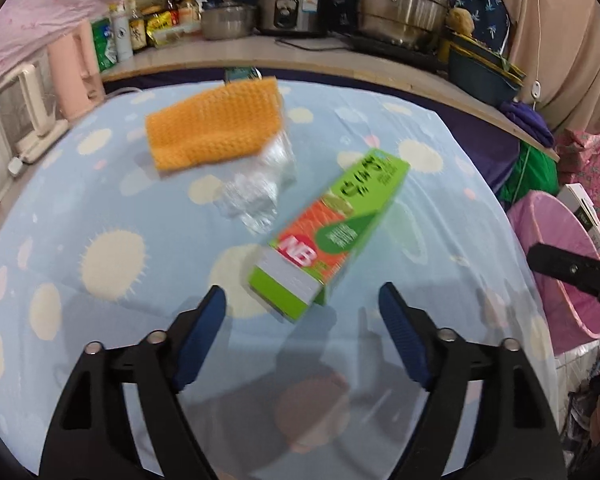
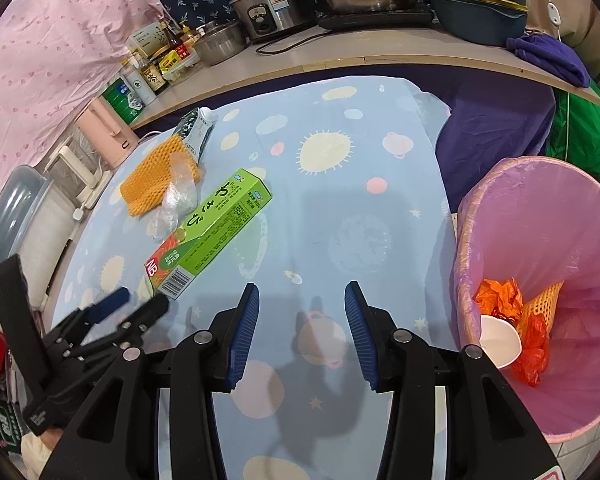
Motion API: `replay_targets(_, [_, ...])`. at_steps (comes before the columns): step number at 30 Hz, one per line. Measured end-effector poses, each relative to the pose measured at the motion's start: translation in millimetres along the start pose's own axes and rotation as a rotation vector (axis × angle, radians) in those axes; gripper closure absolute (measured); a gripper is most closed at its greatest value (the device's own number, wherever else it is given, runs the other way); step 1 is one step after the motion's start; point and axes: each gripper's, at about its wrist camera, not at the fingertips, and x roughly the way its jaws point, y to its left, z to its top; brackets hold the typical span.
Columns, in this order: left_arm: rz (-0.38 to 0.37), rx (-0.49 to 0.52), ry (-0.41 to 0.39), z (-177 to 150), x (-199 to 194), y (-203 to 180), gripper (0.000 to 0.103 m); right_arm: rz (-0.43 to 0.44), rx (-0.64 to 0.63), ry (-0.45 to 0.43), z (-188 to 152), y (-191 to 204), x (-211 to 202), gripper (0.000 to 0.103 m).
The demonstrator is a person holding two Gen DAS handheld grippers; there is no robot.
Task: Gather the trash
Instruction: 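Grasp the green wasabi tube box with the left tool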
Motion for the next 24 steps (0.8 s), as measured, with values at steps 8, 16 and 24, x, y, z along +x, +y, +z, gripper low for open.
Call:
replay_targets(8, [-0.024,0.064,0.01,17,26,3,0.023,-0.002,0.007,0.009,3,-2,7,0.059])
replay_targets(16, [-0.078,0.047,0.053,11,29,-8,0.057,0.0,0.003,0.016,6,0,11,0.059])
replay_targets(24, [-0.044,0.007,0.044,-18,-19,-10,0.058,0.034,-0.032,0.015,11,19,15,0.059])
